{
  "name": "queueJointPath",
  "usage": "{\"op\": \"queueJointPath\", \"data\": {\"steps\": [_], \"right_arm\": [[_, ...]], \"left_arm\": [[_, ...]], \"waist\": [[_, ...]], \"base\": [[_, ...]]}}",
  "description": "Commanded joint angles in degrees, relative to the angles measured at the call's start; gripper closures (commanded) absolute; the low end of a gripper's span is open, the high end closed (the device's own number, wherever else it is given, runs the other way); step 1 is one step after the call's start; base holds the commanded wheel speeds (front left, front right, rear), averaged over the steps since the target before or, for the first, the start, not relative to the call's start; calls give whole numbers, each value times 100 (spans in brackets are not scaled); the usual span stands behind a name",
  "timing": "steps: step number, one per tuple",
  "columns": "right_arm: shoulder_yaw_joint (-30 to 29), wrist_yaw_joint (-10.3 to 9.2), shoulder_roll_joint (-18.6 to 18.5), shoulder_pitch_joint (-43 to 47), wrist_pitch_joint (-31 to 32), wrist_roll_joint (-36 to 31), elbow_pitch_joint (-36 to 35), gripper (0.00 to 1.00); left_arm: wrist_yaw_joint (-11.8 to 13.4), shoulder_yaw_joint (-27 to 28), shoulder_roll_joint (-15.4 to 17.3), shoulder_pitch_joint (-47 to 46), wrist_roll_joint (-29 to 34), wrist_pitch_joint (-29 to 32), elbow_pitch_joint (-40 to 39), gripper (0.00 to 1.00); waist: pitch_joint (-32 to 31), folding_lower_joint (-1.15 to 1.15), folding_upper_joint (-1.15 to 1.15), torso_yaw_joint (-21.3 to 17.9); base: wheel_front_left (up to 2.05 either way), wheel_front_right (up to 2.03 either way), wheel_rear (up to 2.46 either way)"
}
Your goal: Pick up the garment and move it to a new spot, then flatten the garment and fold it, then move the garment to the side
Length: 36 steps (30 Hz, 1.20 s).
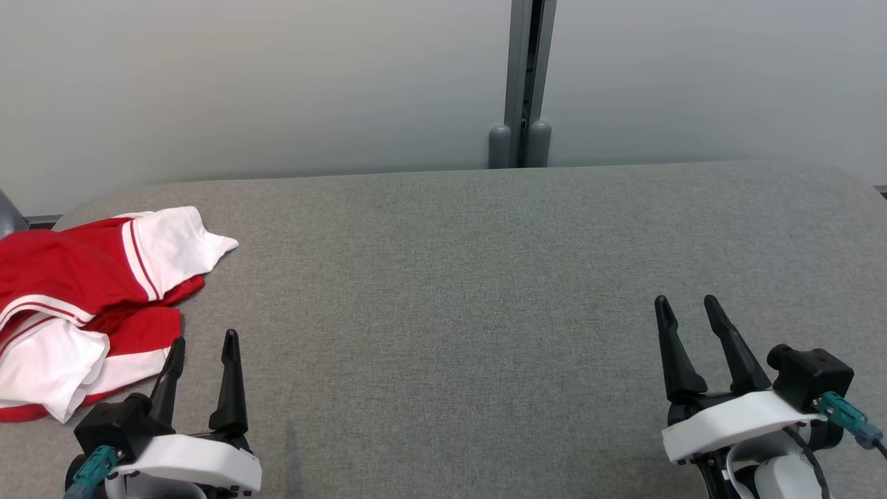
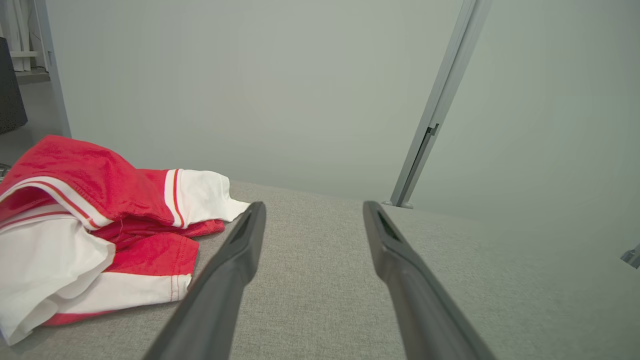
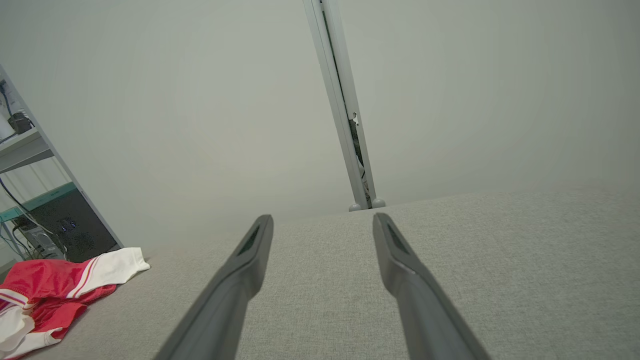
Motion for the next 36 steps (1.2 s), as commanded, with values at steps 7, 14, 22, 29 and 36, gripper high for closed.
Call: {"op": "queueJointPath", "data": {"steps": [7, 14, 22, 29, 36], "right_arm": [[69, 11, -57, -114, -132, -421, 35, 0], [57, 12, -60, -131, -214, -747, 65, 0], [39, 13, -65, -129, -291, -1071, 113, 0], [77, 13, -69, -154, -370, -1286, 139, 0], [88, 13, -68, -168, -370, -1245, 143, 0]], "left_arm": [[32, -2, 28, -35, 411, -123, -30, 0], [0, 11, 30, -42, 682, -200, -51, 0], [8, 26, 30, -12, 983, -281, -59, 0], [8, 23, 31, 11, 1244, -351, -66, 0], [-2, 25, 29, -3, 1215, -354, -43, 0]], "waist": [[-6, 0, 0, 4], [5, 0, 0, 11], [7, 0, 0, 17], [9, 0, 0, 14], [26, 0, 0, 16]], "base": [[0, 0, 0], [0, 0, 0], [0, 0, 0], [0, 0, 0], [0, 0, 0]]}}
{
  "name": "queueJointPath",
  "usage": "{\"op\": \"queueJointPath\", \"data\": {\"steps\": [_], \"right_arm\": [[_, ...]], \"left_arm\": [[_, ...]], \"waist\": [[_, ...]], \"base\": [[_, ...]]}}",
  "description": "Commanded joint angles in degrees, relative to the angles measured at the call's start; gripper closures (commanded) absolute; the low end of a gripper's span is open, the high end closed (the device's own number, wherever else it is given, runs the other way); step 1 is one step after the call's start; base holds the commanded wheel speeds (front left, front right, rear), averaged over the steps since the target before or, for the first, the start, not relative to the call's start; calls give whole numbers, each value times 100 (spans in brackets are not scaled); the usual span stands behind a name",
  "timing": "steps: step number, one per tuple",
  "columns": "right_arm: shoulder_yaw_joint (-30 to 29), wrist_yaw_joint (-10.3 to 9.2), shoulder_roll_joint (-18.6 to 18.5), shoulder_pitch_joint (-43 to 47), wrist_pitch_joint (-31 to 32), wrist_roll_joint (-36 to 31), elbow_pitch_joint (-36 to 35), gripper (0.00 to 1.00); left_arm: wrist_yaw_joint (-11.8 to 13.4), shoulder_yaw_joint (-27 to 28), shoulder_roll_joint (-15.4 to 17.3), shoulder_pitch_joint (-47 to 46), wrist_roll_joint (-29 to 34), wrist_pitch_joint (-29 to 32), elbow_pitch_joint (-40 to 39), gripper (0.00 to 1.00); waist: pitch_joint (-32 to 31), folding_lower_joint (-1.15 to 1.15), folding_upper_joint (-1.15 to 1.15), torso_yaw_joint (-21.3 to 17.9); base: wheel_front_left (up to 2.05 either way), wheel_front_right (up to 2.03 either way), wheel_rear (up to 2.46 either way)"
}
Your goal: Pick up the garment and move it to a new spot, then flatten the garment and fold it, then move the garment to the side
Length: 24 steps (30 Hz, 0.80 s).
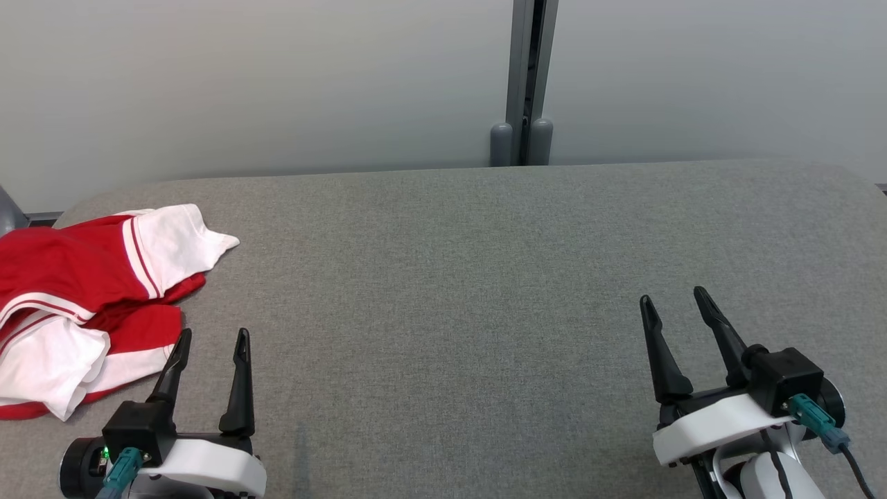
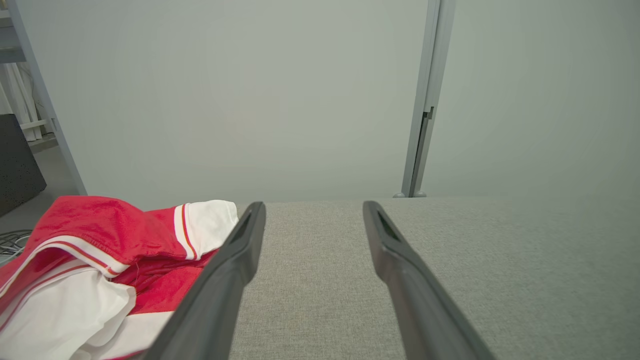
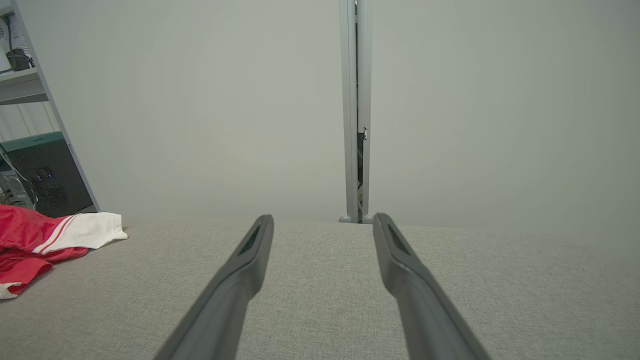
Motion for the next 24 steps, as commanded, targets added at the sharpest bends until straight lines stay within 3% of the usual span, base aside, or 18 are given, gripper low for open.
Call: {"op": "queueJointPath", "data": {"steps": [1, 24], "right_arm": [[-18, 10, -51, -53, -44, -9, 3, 0], [5, 10, -50, -42, -43, 0, 28, 0]], "left_arm": [[2, 19, 26, -5, -11, -26, -2, 0], [9, -5, 23, -13, -51, -14, 22, 0]], "waist": [[2, 0, 0, 2], [33, 0, 0, 29]], "base": [[0, 0, 0], [0, 0, 0]]}}
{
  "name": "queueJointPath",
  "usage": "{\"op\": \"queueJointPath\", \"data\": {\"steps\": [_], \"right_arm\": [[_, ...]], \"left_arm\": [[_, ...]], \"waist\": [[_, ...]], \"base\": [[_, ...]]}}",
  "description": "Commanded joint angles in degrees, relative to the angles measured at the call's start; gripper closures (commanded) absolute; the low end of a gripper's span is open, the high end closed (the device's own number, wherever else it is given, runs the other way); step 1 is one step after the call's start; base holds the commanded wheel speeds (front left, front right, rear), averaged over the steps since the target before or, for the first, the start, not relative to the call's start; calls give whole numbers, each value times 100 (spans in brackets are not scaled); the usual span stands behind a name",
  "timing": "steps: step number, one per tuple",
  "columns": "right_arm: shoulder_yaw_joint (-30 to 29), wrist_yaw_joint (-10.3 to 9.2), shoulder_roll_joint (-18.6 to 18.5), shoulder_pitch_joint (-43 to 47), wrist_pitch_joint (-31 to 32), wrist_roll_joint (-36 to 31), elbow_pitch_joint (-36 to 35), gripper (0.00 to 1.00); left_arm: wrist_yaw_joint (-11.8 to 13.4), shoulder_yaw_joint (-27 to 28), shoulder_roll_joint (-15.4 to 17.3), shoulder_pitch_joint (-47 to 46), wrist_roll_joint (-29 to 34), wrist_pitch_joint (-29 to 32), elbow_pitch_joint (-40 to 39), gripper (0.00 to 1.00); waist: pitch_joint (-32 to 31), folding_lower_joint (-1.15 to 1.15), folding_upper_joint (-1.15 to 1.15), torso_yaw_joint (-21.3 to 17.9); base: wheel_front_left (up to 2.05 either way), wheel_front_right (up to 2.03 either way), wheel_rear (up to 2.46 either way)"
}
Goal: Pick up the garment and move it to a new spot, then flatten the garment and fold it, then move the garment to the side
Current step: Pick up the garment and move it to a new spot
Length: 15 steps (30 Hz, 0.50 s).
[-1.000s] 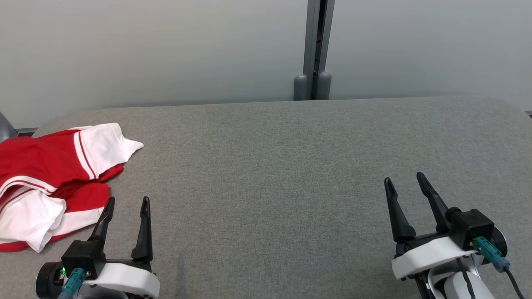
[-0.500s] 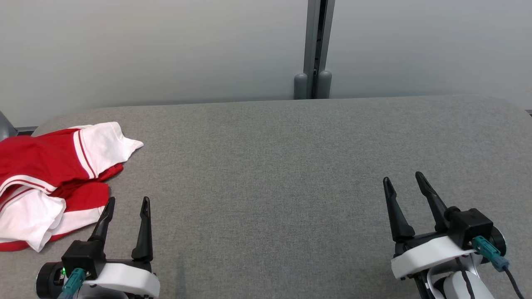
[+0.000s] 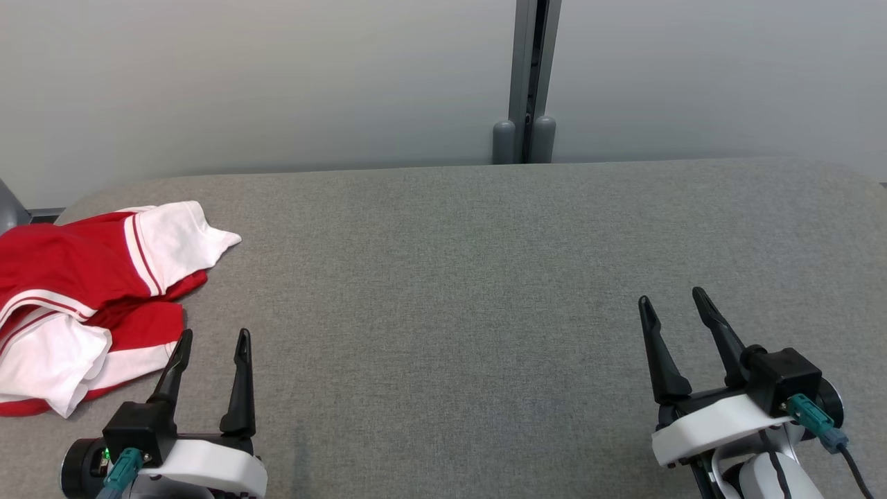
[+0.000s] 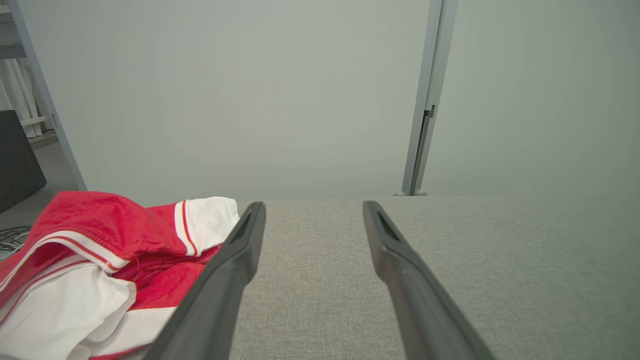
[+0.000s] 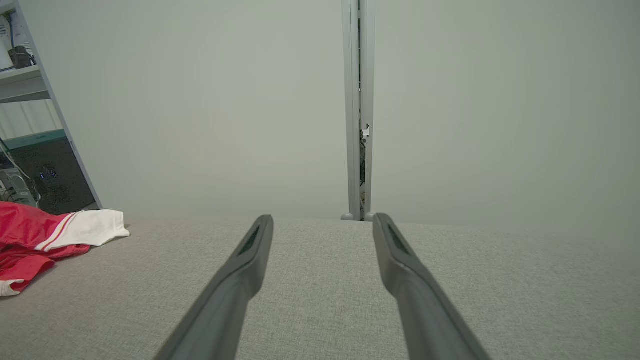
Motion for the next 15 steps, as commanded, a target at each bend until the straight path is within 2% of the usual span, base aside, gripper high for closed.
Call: {"op": "queueJointPath", "data": {"steps": [1, 8, 15], "right_arm": [[-17, 10, -51, -29, -42, -9, 9, 0], [107, 10, -48, -41, -39, 59, 2, 0], [149, 10, -48, 1, -38, 100, 31, 0]], "left_arm": [[9, 11, 24, -15, -25, 0, 17, 0], [7, 18, 24, -72, -77, 0, 106, 0], [6, 36, 23, -133, -159, 0, 193, 0]], "waist": [[2, 0, 0, 13], [19, 0, 0, 129], [41, 0, 0, 490]], "base": [[0, 0, 0], [0, 0, 0], [0, 0, 0]]}}
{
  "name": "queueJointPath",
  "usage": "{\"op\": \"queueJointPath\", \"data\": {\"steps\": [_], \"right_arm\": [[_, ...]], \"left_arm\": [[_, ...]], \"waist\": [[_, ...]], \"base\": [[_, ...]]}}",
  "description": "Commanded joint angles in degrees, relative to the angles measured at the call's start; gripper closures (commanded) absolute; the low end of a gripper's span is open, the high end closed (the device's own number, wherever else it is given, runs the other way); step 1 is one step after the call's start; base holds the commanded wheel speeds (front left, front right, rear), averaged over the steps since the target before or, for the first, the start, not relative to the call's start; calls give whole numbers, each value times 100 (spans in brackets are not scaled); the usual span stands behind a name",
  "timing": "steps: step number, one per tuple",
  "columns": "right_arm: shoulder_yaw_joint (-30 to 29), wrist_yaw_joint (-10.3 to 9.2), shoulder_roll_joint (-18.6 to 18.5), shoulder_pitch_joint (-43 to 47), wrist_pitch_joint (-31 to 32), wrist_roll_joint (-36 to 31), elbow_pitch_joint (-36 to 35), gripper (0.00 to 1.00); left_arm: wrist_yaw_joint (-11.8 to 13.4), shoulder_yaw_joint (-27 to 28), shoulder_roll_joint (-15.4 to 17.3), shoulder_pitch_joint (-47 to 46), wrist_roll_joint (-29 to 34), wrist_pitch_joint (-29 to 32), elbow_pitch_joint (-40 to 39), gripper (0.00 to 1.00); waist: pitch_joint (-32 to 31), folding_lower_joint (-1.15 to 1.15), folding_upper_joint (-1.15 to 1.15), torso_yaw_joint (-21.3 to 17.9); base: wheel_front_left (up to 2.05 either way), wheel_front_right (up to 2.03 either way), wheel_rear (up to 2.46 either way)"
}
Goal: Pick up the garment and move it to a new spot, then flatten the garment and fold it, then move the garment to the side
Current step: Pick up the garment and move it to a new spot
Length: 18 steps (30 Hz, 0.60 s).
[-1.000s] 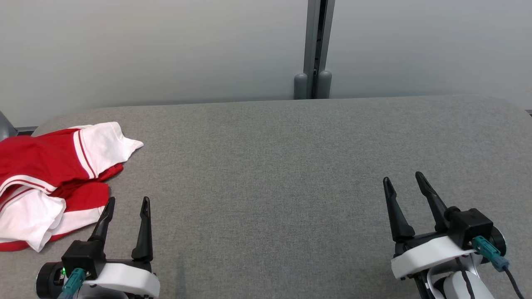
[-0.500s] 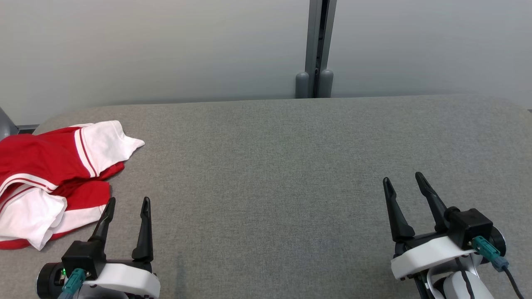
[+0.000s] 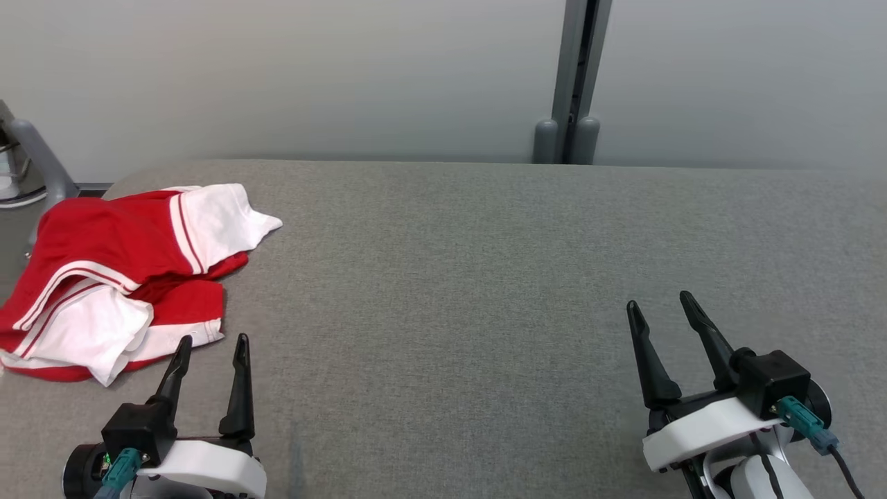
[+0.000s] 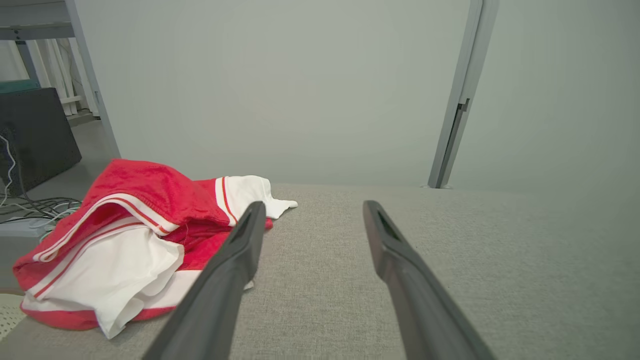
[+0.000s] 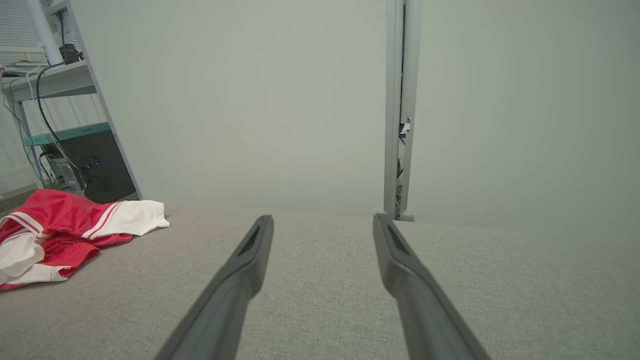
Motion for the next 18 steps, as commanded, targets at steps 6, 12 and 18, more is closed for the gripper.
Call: {"op": "queueJointPath", "data": {"steps": [6, 12, 18], "right_arm": [[-1, 10, -45, -12, -32, 18, 52, 0], [15, 10, -46, -54, -31, 36, 78, 0], [94, 10, -45, -74, -31, 105, 128, 0]], "left_arm": [[-1, 47, 23, -131, -68, 0, 44, 0], [-34, 102, 23, -192, -58, 0, 111, 0], [-41, 161, 23, -208, -55, 0, 176, 0]], "waist": [[58, 0, 0, 525], [98, 0, 0, 1013], [65, 0, 0, 1479]], "base": [[0, 0, 0], [0, 0, 0], [0, 0, 0]]}}
